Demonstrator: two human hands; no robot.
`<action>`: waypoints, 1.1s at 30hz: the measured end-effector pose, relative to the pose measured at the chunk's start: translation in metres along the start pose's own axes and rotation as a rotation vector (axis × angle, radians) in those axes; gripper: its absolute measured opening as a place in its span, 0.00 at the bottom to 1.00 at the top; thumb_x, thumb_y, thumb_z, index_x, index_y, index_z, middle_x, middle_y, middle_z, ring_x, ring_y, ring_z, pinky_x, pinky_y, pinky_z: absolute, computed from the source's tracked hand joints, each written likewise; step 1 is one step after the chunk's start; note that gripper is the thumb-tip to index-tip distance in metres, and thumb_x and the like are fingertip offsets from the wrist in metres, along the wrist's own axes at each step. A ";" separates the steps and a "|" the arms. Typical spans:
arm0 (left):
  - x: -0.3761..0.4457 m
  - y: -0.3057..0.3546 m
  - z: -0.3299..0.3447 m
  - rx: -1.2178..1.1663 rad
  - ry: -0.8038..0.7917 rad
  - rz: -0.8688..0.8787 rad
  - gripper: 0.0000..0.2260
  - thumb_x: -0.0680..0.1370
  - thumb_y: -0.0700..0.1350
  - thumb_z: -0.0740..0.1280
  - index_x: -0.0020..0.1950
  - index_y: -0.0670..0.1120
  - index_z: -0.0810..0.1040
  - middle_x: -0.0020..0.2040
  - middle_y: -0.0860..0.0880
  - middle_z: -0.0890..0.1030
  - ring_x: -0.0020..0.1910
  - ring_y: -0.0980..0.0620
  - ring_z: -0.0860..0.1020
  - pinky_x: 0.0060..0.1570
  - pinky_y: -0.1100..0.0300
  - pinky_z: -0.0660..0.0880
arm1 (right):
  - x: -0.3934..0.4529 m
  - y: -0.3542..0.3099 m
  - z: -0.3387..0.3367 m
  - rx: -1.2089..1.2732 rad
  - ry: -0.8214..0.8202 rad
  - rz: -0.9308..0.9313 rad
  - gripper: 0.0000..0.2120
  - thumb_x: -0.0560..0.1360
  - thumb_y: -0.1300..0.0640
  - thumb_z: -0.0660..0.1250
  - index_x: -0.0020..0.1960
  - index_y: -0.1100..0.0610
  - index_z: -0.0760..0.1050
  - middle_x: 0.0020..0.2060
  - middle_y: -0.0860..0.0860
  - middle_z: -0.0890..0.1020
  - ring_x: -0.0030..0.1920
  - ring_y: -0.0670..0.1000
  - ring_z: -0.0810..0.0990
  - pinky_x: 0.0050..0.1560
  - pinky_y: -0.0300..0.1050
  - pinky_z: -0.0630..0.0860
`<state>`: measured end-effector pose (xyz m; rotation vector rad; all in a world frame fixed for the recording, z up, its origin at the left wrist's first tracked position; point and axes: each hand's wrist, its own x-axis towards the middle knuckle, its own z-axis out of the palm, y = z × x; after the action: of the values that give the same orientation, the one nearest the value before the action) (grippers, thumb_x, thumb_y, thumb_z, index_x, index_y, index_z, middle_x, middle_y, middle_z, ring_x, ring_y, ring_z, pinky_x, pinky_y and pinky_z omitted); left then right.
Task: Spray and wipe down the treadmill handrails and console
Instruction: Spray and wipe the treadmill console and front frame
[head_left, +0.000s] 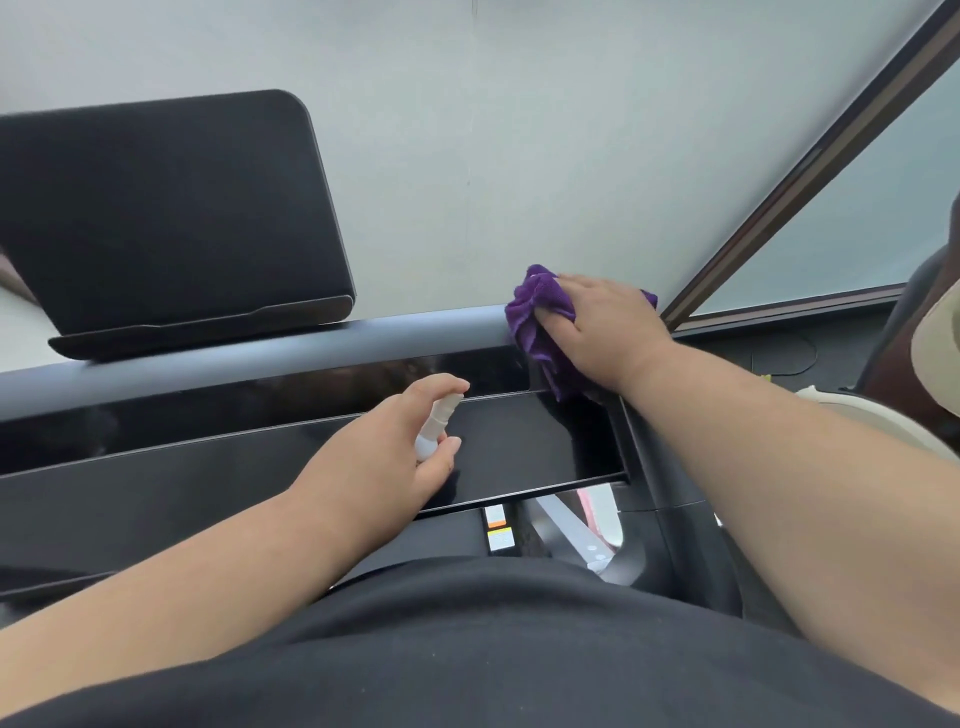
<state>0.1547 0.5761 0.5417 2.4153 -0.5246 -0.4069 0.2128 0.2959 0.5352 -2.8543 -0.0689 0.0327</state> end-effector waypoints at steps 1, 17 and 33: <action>0.000 0.001 0.001 -0.004 0.002 0.003 0.23 0.78 0.55 0.65 0.65 0.73 0.59 0.48 0.59 0.79 0.40 0.56 0.78 0.43 0.58 0.75 | 0.002 -0.007 0.003 0.017 -0.007 -0.040 0.19 0.81 0.43 0.53 0.63 0.48 0.76 0.61 0.47 0.80 0.62 0.53 0.76 0.62 0.49 0.69; -0.004 0.008 -0.001 -0.075 0.260 0.188 0.21 0.76 0.55 0.64 0.68 0.62 0.66 0.46 0.61 0.77 0.45 0.60 0.76 0.47 0.71 0.70 | 0.015 -0.057 0.033 -0.153 -0.134 -0.147 0.33 0.77 0.35 0.59 0.79 0.42 0.55 0.78 0.50 0.62 0.76 0.53 0.59 0.75 0.52 0.52; -0.032 -0.021 -0.019 -0.051 0.297 0.112 0.23 0.76 0.51 0.66 0.69 0.63 0.64 0.47 0.60 0.77 0.42 0.56 0.77 0.46 0.63 0.74 | 0.010 -0.088 0.032 0.227 0.139 -0.063 0.20 0.80 0.43 0.55 0.64 0.49 0.77 0.62 0.51 0.81 0.64 0.56 0.76 0.65 0.53 0.66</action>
<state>0.1398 0.6159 0.5476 2.3287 -0.5064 -0.0112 0.2177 0.3901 0.5298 -2.6179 -0.1183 -0.1600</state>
